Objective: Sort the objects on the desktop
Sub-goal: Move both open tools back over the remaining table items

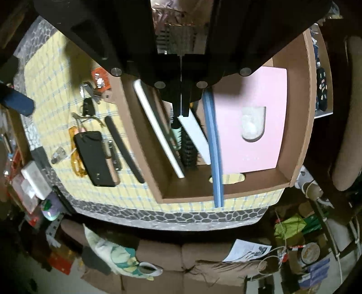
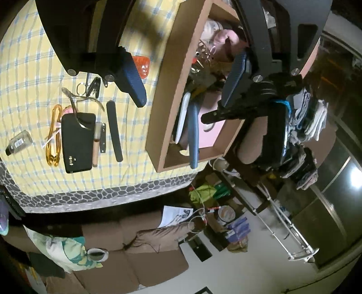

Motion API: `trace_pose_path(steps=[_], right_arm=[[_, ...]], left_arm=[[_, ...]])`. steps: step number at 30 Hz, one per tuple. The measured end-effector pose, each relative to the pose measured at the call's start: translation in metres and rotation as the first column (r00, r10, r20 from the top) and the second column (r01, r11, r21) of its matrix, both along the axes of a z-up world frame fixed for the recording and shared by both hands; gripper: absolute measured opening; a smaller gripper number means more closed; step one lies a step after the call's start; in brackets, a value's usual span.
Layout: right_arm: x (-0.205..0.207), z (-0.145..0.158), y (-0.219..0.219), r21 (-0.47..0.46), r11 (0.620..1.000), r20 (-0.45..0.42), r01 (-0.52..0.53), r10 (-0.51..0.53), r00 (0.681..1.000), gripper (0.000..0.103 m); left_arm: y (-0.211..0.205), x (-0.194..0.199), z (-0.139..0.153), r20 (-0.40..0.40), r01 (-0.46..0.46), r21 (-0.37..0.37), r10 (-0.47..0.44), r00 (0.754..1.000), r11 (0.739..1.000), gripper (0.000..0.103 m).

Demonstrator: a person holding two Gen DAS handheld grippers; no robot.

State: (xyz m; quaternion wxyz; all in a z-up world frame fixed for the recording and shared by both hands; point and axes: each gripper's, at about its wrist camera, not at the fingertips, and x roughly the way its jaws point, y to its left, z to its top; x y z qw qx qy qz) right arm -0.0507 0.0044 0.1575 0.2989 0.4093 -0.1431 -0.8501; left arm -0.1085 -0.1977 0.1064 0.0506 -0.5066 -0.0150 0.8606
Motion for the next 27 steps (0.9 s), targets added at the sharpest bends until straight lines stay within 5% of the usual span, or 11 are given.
trace_pose_path(steps=[4, 8, 13, 17, 19, 21, 27], right_arm=[[0.001, 0.003, 0.009, -0.015, 1.000, -0.005, 0.006, -0.006, 1.000, 0.071], [-0.002, 0.005, 0.020, -0.021, 1.000, -0.007, 0.023, -0.023, 1.000, 0.073], [-0.005, -0.001, 0.031, -0.030, 0.999, 0.008, 0.039, -0.039, 0.999, 0.073], [-0.006, -0.003, 0.033, -0.013, 1.000, 0.008, 0.028, -0.028, 1.000, 0.073], [-0.007, -0.003, 0.034, -0.011, 1.000, 0.011, 0.026, -0.026, 1.000, 0.073], [-0.008, -0.004, 0.036, -0.015, 1.000, 0.010, 0.027, -0.026, 1.000, 0.073], [-0.009, -0.005, 0.036, -0.008, 1.000, 0.015, 0.013, -0.013, 1.000, 0.073]], left_arm=[[-0.027, -0.002, 0.002, -0.005, -0.092, 0.053, 0.092, 0.996, 0.994, 0.013], [-0.047, -0.001, 0.017, -0.064, -0.129, 0.089, 0.135, 0.989, 0.988, 0.046], [-0.040, -0.022, 0.011, -0.070, -0.112, -0.058, 0.108, 0.992, 0.992, 0.047], [-0.016, -0.054, -0.009, -0.043, -0.063, -0.230, 0.054, 0.998, 0.971, 0.046], [-0.009, -0.068, -0.024, -0.007, -0.033, -0.234, 0.032, 0.999, 0.972, 0.042], [-0.002, -0.078, -0.037, 0.032, -0.013, -0.245, 0.021, 0.999, 0.969, 0.015], [0.000, -0.081, -0.028, 0.063, 0.021, -0.171, -0.011, 0.998, 0.985, 0.012]])
